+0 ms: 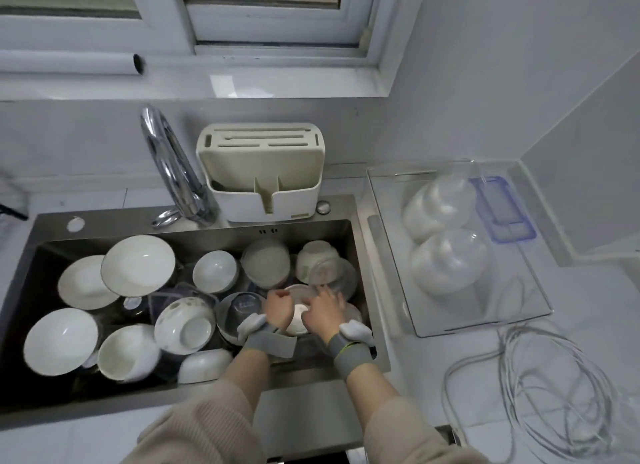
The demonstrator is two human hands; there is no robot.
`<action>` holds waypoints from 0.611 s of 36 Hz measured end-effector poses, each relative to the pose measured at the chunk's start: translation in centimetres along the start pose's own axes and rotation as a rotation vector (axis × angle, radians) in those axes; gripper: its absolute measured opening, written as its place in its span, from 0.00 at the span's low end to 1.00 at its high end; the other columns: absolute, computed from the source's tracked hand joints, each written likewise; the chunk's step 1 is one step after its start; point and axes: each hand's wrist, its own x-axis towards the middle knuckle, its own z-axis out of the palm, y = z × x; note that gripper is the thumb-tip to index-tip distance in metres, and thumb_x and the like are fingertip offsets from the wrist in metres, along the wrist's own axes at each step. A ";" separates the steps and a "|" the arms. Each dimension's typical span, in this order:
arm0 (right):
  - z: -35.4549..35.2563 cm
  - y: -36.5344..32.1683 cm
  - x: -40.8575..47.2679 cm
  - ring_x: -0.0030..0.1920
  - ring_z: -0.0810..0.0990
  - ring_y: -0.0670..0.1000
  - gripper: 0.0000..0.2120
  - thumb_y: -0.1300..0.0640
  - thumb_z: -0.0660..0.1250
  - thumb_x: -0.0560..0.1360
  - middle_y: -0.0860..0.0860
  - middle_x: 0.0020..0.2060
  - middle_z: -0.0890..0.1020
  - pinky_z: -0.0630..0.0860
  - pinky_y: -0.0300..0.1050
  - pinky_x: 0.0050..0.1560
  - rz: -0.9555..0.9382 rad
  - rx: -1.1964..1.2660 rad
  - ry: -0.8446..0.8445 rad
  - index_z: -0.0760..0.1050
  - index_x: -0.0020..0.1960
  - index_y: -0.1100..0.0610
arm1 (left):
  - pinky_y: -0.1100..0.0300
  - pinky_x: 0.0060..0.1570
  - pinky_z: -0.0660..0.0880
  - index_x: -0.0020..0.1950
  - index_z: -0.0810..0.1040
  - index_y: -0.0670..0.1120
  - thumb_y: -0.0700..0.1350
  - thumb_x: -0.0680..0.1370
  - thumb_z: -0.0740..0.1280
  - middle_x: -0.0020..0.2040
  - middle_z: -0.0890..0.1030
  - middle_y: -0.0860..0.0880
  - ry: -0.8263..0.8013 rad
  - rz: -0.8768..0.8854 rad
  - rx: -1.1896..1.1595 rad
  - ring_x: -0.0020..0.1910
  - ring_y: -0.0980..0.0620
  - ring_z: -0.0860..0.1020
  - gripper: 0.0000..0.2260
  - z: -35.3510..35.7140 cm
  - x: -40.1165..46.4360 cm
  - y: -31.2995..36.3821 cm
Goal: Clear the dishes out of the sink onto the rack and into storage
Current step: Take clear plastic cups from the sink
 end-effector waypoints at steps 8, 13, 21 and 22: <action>0.6 0.0 0.0 0.68 0.70 0.49 0.19 0.57 0.61 0.76 0.48 0.68 0.73 0.50 0.49 0.74 -0.023 0.218 0.306 0.74 0.67 0.52 | 0.55 0.44 0.62 0.46 0.76 0.27 0.33 0.79 0.57 0.39 0.67 0.33 -0.143 0.003 -0.120 0.43 0.44 0.67 0.11 -1.0 0.1 -1.0; -1.0 -1.1 -0.6 0.50 0.79 0.54 0.05 0.63 0.66 0.75 0.54 0.48 0.81 0.73 0.46 0.53 -0.017 0.622 0.629 0.77 0.50 0.59 | 0.45 0.54 0.72 0.44 0.72 0.44 0.46 0.81 0.58 0.47 0.74 0.33 -0.174 0.046 -0.181 0.49 0.36 0.73 0.10 -0.8 -0.2 -0.1; -4.8 -1.4 -1.5 0.39 0.80 0.47 0.11 0.69 0.68 0.74 0.49 0.36 0.77 0.79 0.40 0.46 -0.045 1.216 0.774 0.69 0.48 0.58 | 0.50 0.56 0.72 0.59 0.74 0.47 0.69 0.74 0.59 0.55 0.77 0.45 -0.304 0.101 -0.434 0.53 0.48 0.75 0.28 -1.3 -2.2 3.4; -5.2 -1.2 -1.7 0.38 0.81 0.48 0.12 0.69 0.68 0.73 0.50 0.36 0.77 0.79 0.41 0.46 -0.057 1.268 0.768 0.68 0.49 0.59 | 0.49 0.58 0.73 0.64 0.72 0.45 0.67 0.74 0.61 0.60 0.76 0.43 -0.315 0.111 -0.471 0.58 0.47 0.75 0.30 -1.3 -2.3 3.8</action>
